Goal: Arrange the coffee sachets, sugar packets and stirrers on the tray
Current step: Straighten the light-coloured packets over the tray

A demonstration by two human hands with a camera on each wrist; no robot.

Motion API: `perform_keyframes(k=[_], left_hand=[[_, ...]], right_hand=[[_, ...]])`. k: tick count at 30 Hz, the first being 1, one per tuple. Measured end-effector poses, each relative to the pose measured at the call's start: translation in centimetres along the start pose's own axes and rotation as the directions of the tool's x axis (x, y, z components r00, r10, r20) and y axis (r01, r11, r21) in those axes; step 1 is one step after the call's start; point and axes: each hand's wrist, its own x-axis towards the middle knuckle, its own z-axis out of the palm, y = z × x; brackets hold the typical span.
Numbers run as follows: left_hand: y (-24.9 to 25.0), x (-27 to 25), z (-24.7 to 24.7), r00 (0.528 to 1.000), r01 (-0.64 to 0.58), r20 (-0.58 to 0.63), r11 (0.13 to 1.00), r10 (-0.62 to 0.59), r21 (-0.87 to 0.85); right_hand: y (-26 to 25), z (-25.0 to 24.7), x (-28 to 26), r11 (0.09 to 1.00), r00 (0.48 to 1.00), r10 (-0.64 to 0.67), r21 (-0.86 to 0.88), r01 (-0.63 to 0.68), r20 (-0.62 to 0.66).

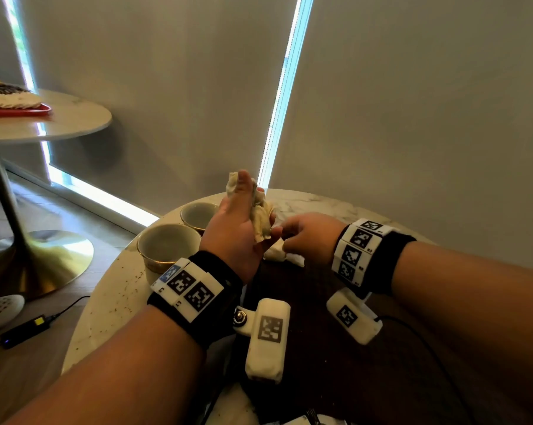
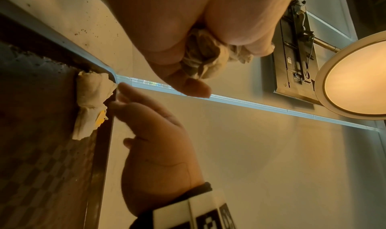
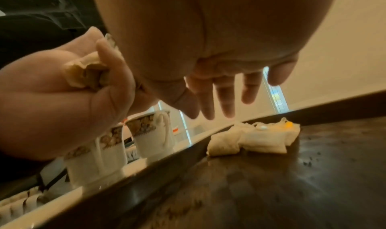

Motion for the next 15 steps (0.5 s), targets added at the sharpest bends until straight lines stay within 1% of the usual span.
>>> perform_keyframes(k=[2, 4, 6, 7, 9, 11, 15], left_hand=[[-0.1, 0.2, -0.1, 1.0, 0.014, -0.005, 1.0, -0.014, 0.027], [-0.1, 0.1, 0.2, 0.998, 0.051, -0.022, 0.999, -0.05, 0.012], [0.0, 0.1, 0.4, 0.994, 0.096, -0.052, 0.995, -0.097, -0.036], [0.1, 0.1, 0.4, 0.991, 0.115, -0.068, 0.991, -0.119, -0.062], [0.0, 0.1, 0.4, 0.987, 0.127, -0.08, 0.986, -0.136, -0.103], [-0.1, 0.2, 0.3, 0.985, 0.12, -0.114, 0.989, -0.13, -0.09], [0.0, 0.3, 0.3, 0.984, 0.09, -0.146, 0.991, -0.104, -0.097]], right_hand=[[0.6, -0.8, 0.2, 0.979, 0.99, 0.01, 0.205, 0.018, -0.137], [0.9, -1.7, -0.1, 0.931, 0.963, 0.033, 0.358, 0.067, -0.266], [0.8, -2.5, -0.7, 0.877, 0.932, 0.036, 0.458, 0.144, -0.362], [0.6, -2.8, -1.0, 0.859, 0.923, 0.016, 0.478, 0.184, -0.384], [0.0, -3.2, -1.8, 0.837, 0.921, -0.056, 0.485, 0.254, -0.385], [-0.8, -3.2, -2.5, 0.819, 0.924, -0.13, 0.487, 0.305, -0.361], [-1.8, -2.6, -3.3, 0.825, 0.927, -0.226, 0.448, 0.345, -0.298]])
